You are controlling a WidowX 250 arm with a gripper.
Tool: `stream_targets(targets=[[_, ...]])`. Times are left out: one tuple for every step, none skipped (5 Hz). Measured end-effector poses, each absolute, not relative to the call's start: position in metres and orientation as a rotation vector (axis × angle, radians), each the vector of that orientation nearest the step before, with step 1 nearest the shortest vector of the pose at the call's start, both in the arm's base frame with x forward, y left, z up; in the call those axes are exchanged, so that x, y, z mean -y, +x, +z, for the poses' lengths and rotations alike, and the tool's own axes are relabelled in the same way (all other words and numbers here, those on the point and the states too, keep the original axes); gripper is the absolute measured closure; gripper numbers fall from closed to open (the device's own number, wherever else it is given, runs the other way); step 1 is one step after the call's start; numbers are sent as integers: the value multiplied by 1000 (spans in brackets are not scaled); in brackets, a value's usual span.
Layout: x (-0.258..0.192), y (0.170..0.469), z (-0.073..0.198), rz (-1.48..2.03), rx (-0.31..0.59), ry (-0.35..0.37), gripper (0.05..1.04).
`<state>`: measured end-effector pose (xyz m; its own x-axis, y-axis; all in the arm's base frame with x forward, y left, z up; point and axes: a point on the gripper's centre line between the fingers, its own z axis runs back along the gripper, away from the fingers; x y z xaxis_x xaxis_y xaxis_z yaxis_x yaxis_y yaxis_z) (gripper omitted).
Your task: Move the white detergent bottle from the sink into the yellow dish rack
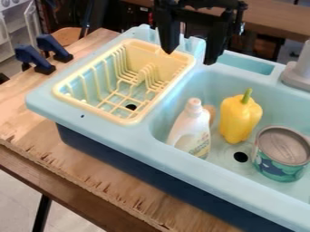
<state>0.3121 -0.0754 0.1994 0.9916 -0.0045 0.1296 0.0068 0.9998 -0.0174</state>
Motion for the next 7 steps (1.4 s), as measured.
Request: stream_targets(targets=[[76, 312, 192, -6, 106, -13, 88], [90, 300, 186, -71, 55, -69, 88], [96, 284, 185, -155, 29, -135, 88], [99, 273, 180, -202, 26, -160, 88], [105, 267, 174, -261, 9, -151, 88], [105, 264, 173, -287, 1, -119, 88], [106, 267, 158, -298, -48, -90, 130]])
